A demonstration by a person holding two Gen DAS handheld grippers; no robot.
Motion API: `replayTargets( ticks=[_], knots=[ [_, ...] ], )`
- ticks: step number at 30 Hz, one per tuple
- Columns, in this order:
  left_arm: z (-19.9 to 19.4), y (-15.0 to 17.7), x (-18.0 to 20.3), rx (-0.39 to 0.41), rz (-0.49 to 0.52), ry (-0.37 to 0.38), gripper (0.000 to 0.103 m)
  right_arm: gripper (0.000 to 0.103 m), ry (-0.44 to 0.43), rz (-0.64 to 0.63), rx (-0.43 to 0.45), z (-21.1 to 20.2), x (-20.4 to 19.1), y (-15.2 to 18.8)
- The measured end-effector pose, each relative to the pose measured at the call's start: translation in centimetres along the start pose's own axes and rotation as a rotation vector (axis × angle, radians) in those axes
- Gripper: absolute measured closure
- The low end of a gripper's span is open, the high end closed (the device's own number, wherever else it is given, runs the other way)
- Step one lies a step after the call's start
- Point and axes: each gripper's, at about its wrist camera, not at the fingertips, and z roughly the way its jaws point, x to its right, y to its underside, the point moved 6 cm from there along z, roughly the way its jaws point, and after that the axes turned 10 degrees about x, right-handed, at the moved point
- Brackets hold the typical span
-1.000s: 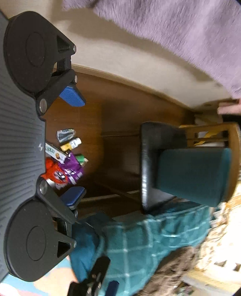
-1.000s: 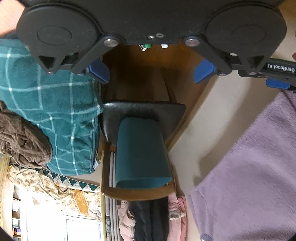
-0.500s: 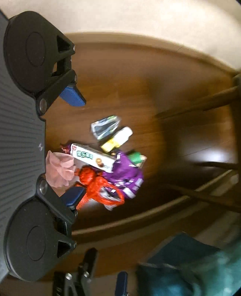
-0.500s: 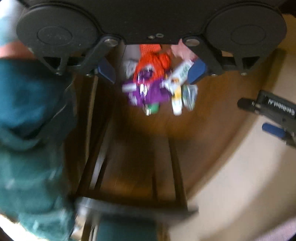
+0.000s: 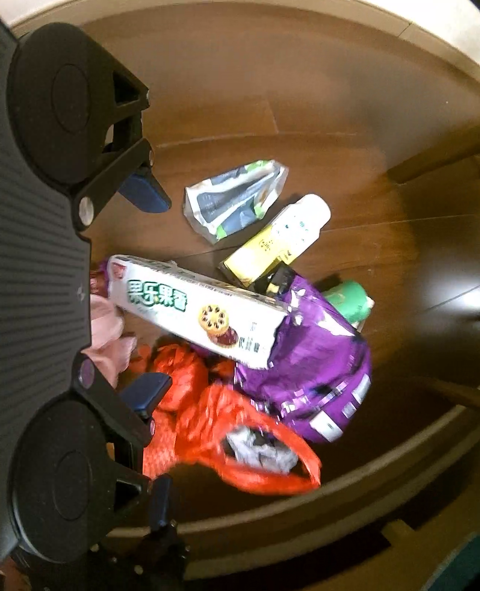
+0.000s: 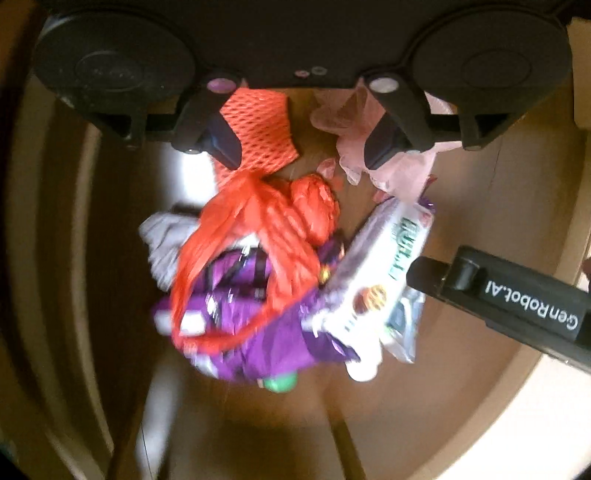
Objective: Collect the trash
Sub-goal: 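Lower the left tool to grasp the biscuit box while the right tool grasps the red bag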
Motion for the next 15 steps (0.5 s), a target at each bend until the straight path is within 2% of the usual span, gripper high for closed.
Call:
replayTargets(
  ticks=[4,8,10,12,13,15],
  knots=[
    [3.1,0.2,-0.2,0.007,0.02,0.003,0.01,0.032,0.005,0.068,0.022,3.8,0.1,0.2],
    [5.5,0.1,0.4,0.015,0.076,0.008,0.01,0.032,0.026,0.082,0.043,6.4,0.0,-0.2],
    [6.1,0.1,0.6,0.018,0.093,0.007,0.018,0.038,0.048,0.101,0.048,7.3,0.2,-0.4],
    [6.5,0.0,0.7,0.008,0.092,0.011,0.033,0.044,0.059,0.13,0.045,8.1,0.5,-0.4],
    [6.6,0.0,0.8,0.006,0.093,0.013,0.036,0.046,0.068,0.139,0.046,8.4,0.7,-0.4],
    [6.6,-0.1,1.1,0.005,0.099,0.015,0.051,0.053,0.076,0.147,0.045,8.5,0.7,-0.4]
  ],
)
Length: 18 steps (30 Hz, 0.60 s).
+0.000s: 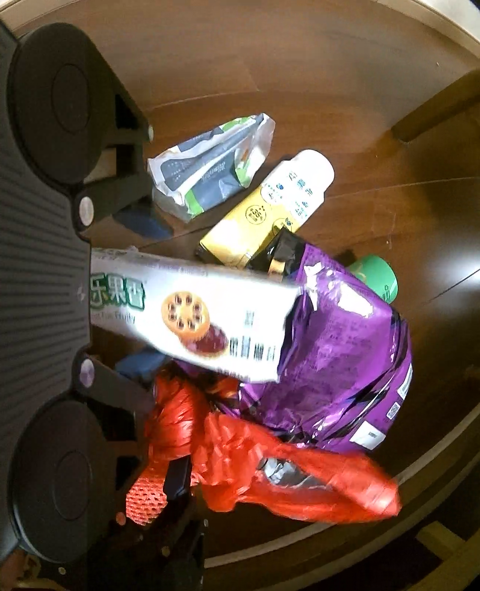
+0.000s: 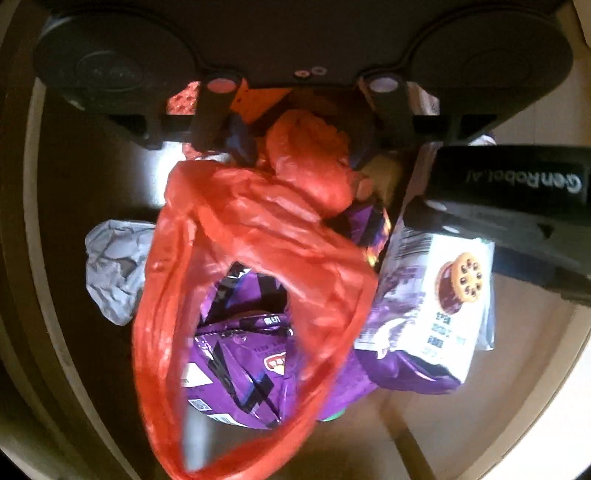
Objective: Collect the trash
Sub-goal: 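Lower the left tool to grasp the biscuit box while the right tool grasps the red bag, then lift the biscuit box with the left tool while the right tool lifts the red bag toward the wastebasket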
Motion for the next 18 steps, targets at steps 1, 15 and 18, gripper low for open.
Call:
replayTargets(
  ticks=[1,15,18],
  knots=[
    [-0.1,0.0,0.1,-0.001,0.004,0.001,0.058,0.055,0.004,-0.001,0.002,-0.1,0.0,-0.1],
    [-7.0,-1.8,0.1,0.005,-0.023,-0.001,0.062,0.064,-0.007,-0.012,0.042,-7.0,-1.0,-2.4],
    [-10.5,-2.3,-0.4,0.008,-0.061,-0.002,0.062,0.063,-0.001,-0.02,0.052,-9.8,-1.9,-3.5]
  ],
)
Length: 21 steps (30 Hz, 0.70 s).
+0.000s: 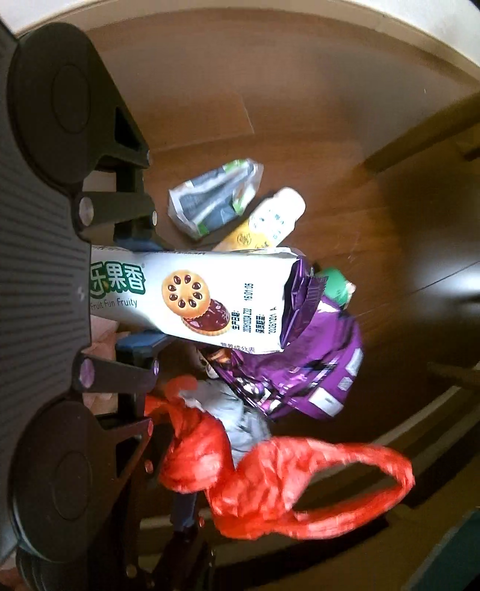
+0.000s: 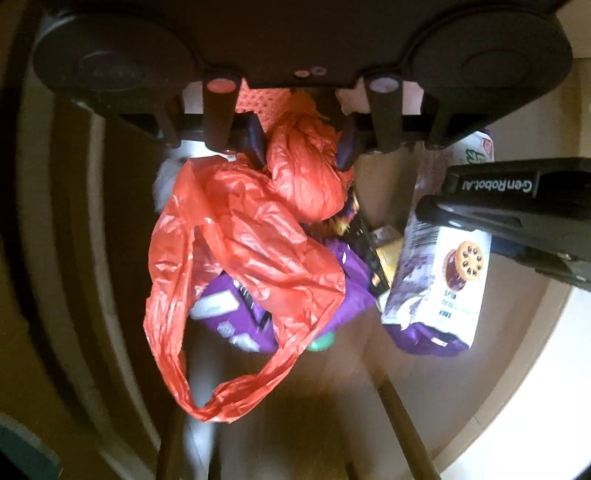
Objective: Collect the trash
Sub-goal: 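Lift the biscuit box with the left tool while the right tool lifts the red bag toward the wastebasket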
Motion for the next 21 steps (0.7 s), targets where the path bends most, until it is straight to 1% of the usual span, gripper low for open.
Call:
replayTargets(
  ticks=[5,11,17,21],
  knots=[
    [-6.8,-1.3,-1.4,0.008,-0.109,-0.001,0.062,0.063,-0.019,-0.033,0.052,-6.9,-1.0,-3.1],
    [-17.0,-3.9,-2.5,0.044,-0.193,0.014,0.062,0.063,-0.057,-0.046,0.107,-16.8,-2.7,-7.2],
    [-26.7,-7.4,-2.6,0.096,-0.214,0.006,0.062,0.063,-0.09,-0.081,0.144,-26.1,-4.6,-11.8],
    [-32.5,-10.0,-2.2,0.132,-0.236,0.009,0.062,0.063,-0.113,-0.101,0.179,-32.2,-5.2,-15.3]
  ],
)
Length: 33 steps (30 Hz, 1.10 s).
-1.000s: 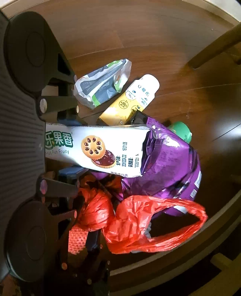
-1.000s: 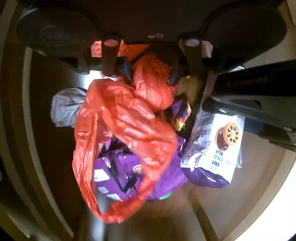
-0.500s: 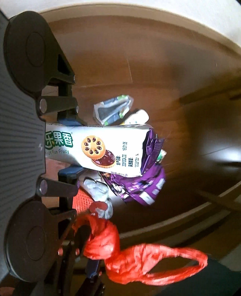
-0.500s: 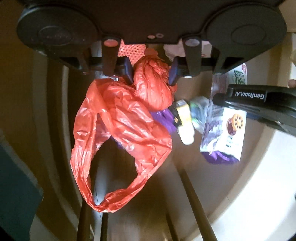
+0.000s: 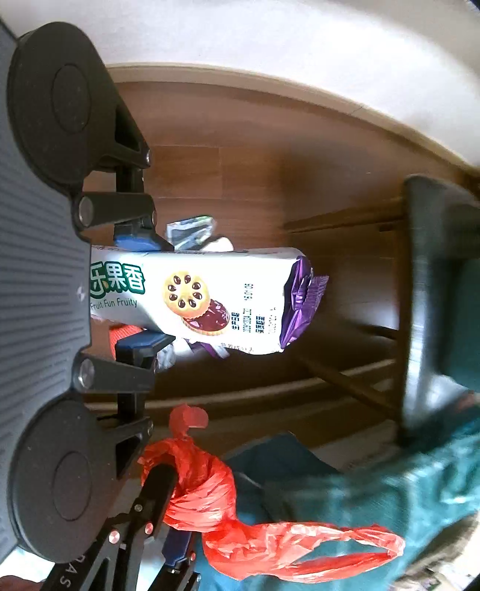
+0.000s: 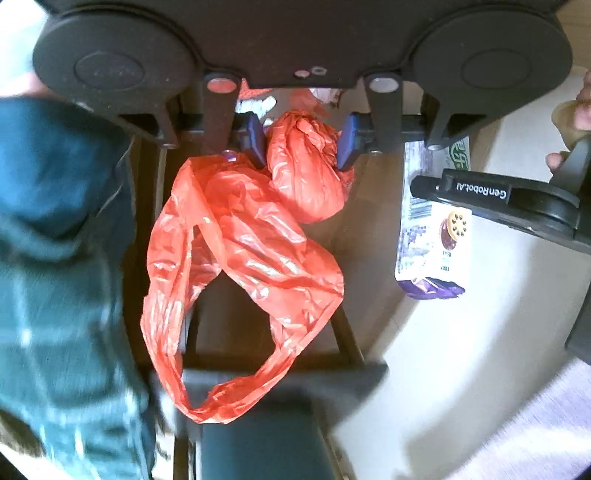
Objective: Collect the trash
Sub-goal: 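Lift the biscuit box with the left tool while the right tool lifts the red bag toward the wastebasket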
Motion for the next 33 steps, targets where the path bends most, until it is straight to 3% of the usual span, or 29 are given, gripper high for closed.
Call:
replayTargets(
  ticks=[10,18,26,33],
  knots=[
    [-13.1,-9.6,3.7,0.137,-0.032,-0.009,0.062,0.063,-0.063,-0.094,0.13,-10.5,0.3,-10.7],
    [-20.5,-16.5,6.2,0.224,-0.081,-0.016,0.062,0.063,-0.096,-0.148,0.179,-18.6,3.0,-18.5],
    [-24.5,-24.0,7.4,0.332,-0.086,0.006,0.062,0.063,-0.089,-0.227,0.255,-21.9,2.2,-26.6],
    [-24.3,-33.8,6.3,0.416,-0.024,0.042,0.062,0.063,-0.042,-0.224,0.292,-19.4,1.3,-32.1]
  ],
)
